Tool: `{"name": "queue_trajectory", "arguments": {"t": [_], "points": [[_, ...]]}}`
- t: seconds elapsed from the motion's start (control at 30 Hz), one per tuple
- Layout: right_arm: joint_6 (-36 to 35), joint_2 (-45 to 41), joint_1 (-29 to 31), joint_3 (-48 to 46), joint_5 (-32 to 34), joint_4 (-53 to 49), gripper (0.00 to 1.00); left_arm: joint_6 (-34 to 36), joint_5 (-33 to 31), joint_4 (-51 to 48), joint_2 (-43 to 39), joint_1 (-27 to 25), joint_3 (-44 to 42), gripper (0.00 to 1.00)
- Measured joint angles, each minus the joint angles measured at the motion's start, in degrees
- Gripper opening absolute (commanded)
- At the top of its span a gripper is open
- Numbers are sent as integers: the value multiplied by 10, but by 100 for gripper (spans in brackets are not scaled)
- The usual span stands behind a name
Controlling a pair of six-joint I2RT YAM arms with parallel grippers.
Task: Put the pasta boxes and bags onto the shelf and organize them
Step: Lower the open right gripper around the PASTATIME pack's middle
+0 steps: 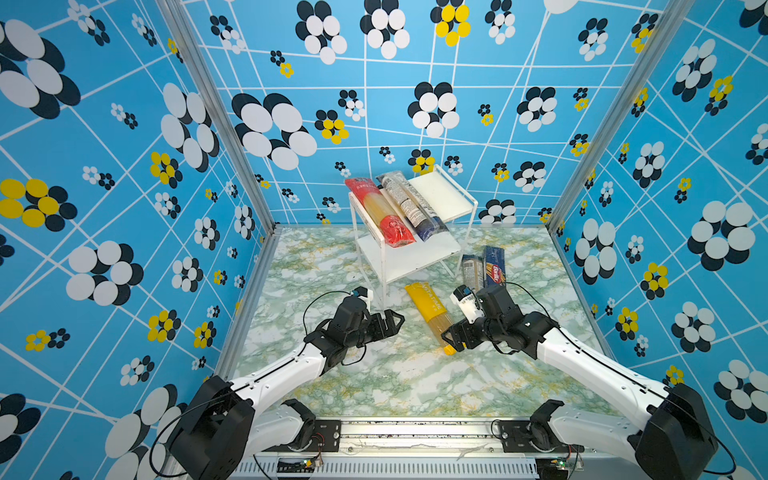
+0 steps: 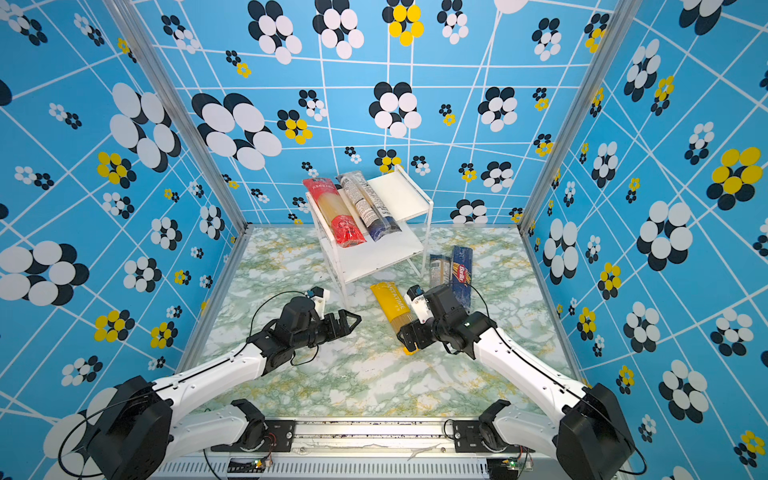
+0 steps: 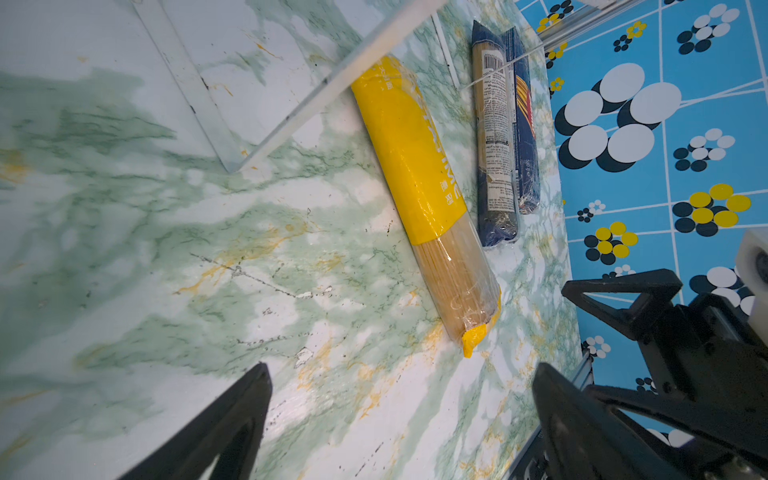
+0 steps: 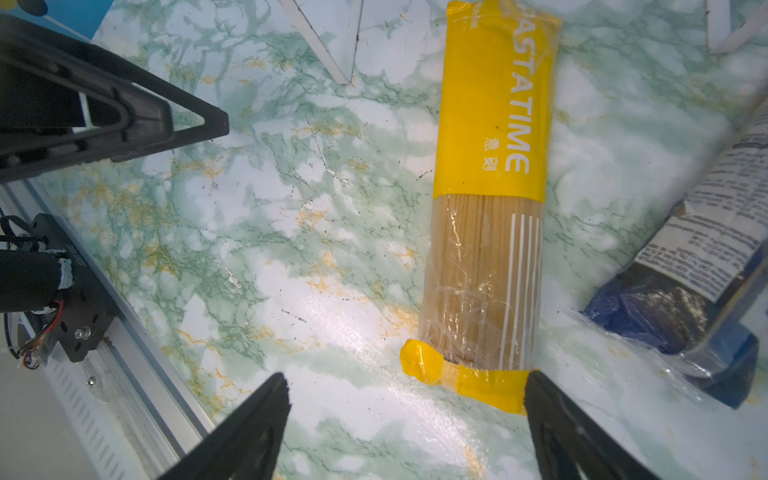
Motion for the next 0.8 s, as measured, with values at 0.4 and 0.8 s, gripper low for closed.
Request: {"name": "queue_trajectory", "arguments": {"t": [0.4,0.8], "points": [[-27,60,-23,-6,-12,30,91,8,15,24,15,0,7,99],[2,108,-37,-4,-34,34,91,6,14,23,8,0,7,99]]}}
